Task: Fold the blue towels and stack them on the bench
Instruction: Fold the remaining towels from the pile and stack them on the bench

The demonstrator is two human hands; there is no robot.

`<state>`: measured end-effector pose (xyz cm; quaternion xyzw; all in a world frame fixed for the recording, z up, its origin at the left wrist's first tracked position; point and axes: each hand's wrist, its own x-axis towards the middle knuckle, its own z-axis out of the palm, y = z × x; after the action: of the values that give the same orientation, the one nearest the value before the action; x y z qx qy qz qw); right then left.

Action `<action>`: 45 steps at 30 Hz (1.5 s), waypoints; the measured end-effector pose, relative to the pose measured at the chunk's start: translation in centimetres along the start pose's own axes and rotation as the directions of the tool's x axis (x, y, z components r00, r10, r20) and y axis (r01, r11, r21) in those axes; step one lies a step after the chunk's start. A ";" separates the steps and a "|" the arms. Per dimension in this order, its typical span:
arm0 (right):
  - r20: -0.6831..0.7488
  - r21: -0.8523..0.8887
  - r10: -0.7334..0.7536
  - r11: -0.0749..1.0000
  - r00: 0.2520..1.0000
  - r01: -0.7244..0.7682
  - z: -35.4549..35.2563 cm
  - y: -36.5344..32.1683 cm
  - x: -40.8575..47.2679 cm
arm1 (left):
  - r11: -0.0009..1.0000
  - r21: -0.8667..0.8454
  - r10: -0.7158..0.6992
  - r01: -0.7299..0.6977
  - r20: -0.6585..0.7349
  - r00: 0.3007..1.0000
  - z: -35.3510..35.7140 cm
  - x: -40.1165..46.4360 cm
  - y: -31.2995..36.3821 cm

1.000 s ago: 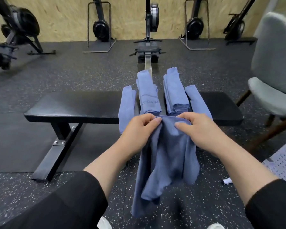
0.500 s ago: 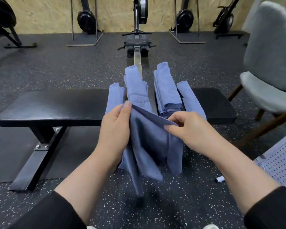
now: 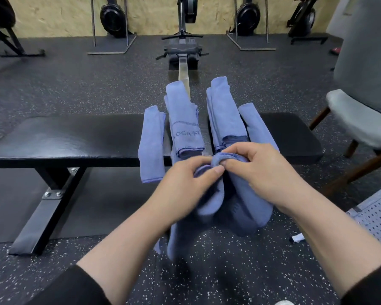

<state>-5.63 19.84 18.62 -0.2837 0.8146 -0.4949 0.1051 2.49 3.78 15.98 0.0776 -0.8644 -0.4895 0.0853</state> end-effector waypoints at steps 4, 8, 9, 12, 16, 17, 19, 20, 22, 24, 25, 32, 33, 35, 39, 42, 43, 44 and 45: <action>0.025 0.042 0.027 0.999 0.999 -0.028 0.0 -0.1 0.2 | 1.000 0.013 -0.019 0.019 0.010 1.000 -0.2 0.3 0.0; 0.007 0.005 0.114 0.993 0.993 -0.114 -0.6 0.4 0.3 | 0.982 -0.165 -0.128 0.092 -0.224 0.966 -1.6 0.6 -0.1; -0.026 0.002 0.131 0.991 0.991 -0.131 -0.6 0.5 0.3 | 0.975 -0.195 -0.155 0.107 -0.251 0.956 -1.9 0.8 -0.4; -0.135 -0.004 0.092 0.996 0.987 -0.094 -0.4 0.7 0.5 | 0.983 -0.138 -0.152 0.120 -0.252 0.956 -2.5 0.7 -0.9; -0.244 -0.074 0.001 0.997 0.970 -0.020 0.4 0.4 0.6 | 0.987 -0.107 -0.135 0.121 -0.134 0.982 -2.1 0.1 -0.3; -0.276 -0.047 -0.001 0.999 0.961 -0.013 0.6 0.4 0.7 | 0.974 -0.178 -0.157 0.137 -0.103 0.982 -2.1 0.0 0.0; -0.320 -0.030 0.003 0.999 0.947 -0.013 0.8 0.2 0.8 | 0.950 -0.277 -0.169 0.145 -0.064 0.984 -2.5 -0.1 0.4; -0.328 -0.048 -0.003 0.999 0.945 -0.013 0.8 0.0 0.9 | 0.948 -0.287 -0.161 0.137 -0.064 0.985 -2.6 0.0 0.2; -0.303 -0.076 -0.008 0.997 0.953 -0.015 0.7 -0.2 0.9 | 0.956 -0.267 -0.150 0.119 -0.098 0.984 -2.8 0.1 0.0; -0.224 -0.051 0.002 0.999 0.975 -0.013 1.0 -0.5 0.7 | 0.980 -0.173 -0.115 0.094 -0.113 0.987 -2.7 0.1 -0.2; -0.174 -0.029 0.005 1.000 0.985 -0.011 1.3 -0.6 0.6 | 0.988 -0.134 -0.097 0.082 -0.106 0.990 -2.7 0.0 -0.3; 0.087 -0.077 -0.027 0.996 0.996 0.034 2.5 -0.3 0.6 | 0.953 -0.303 -0.052 0.024 -0.084 0.995 -2.9 -0.7 0.6; 0.073 -0.055 -0.024 0.998 0.997 0.028 2.6 -0.2 0.6 | 0.947 -0.320 -0.053 0.022 -0.089 0.995 -2.9 -0.7 0.7; 0.069 -0.010 -0.038 0.999 0.997 0.039 2.8 -0.3 0.6 | 0.943 -0.333 -0.047 0.011 -0.101 0.994 -3.0 -0.7 0.6; 0.103 0.043 -0.049 0.998 0.993 0.045 3.1 -0.2 0.8 | 0.925 -0.381 -0.053 0.009 -0.105 0.993 -3.1 -0.7 0.7; 0.118 0.034 -0.034 0.999 0.992 0.030 3.0 -0.1 0.9 | 0.919 -0.395 -0.057 0.011 -0.104 0.993 -3.2 -0.7 0.9; 0.139 0.045 -0.042 0.998 0.989 0.036 3.1 -0.3 0.8 | 0.924 -0.381 -0.050 0.008 -0.100 0.994 -3.2 -0.7 0.8; 0.155 0.043 -0.049 0.998 0.987 0.043 3.1 -0.4 0.7 | 0.929 -0.371 -0.049 0.010 -0.097 0.994 -3.2 -0.7 0.7; 0.158 0.040 -0.051 0.998 0.986 0.045 3.2 -0.5 0.6 | 0.934 -0.358 -0.049 0.011 -0.097 0.994 -3.2 -0.7 0.6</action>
<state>-4.48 16.93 17.60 -0.3397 0.7875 -0.4879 0.1627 3.85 1.59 18.06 0.0994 -0.7542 -0.6348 0.1353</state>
